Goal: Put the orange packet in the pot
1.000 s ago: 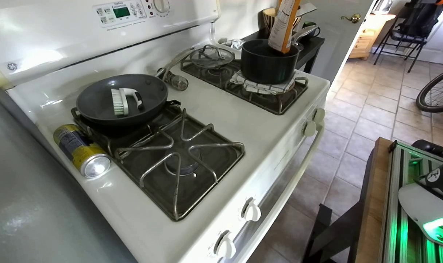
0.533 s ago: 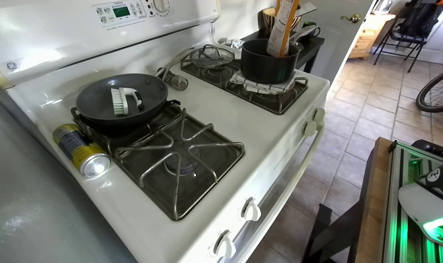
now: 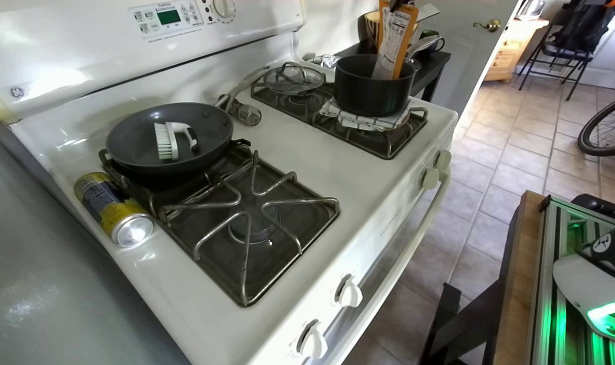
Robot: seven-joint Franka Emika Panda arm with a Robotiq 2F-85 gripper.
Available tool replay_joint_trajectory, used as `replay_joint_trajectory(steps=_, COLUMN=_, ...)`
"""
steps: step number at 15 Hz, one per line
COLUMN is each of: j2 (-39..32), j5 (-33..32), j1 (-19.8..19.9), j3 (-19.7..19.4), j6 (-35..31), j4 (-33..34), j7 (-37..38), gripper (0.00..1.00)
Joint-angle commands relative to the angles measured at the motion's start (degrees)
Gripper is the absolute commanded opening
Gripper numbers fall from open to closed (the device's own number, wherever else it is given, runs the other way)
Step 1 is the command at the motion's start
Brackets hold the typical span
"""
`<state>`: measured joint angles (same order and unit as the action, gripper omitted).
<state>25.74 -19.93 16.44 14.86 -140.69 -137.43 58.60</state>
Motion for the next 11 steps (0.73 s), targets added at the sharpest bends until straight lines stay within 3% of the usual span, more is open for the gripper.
replay_joint_trajectory(steps=1, j2=1.92, j5=-0.23, j1=-1.68, j3=-1.04, j6=-0.39, j4=-0.68, j7=4.14, gripper=0.4)
replay_joint_trajectory(steps=4, j2=3.87, j5=1.9, j1=-4.08, j3=-1.58, j6=-0.44, j4=1.34, j7=3.53, gripper=0.66)
replay_joint_trajectory(steps=8, j2=7.55, j5=10.7, j1=-12.84, j3=-3.16, j6=0.05, j4=5.58, j7=-3.35, gripper=0.96)
replay_joint_trajectory(steps=9, j2=7.78, j5=12.55, j1=-14.98, j3=-2.21, j6=0.83, j4=6.43, j7=-4.86, gripper=1.0)
replay_joint_trajectory(steps=10, j2=6.48, j5=9.58, j1=-10.47, j3=-1.55, j6=-0.41, j4=5.87, j7=-2.5, gripper=0.87)
replay_joint_trajectory(steps=11, j2=7.25, j5=11.13, j1=-12.37, j3=-1.25, j6=-0.21, j4=6.53, j7=-3.47, gripper=0.95)
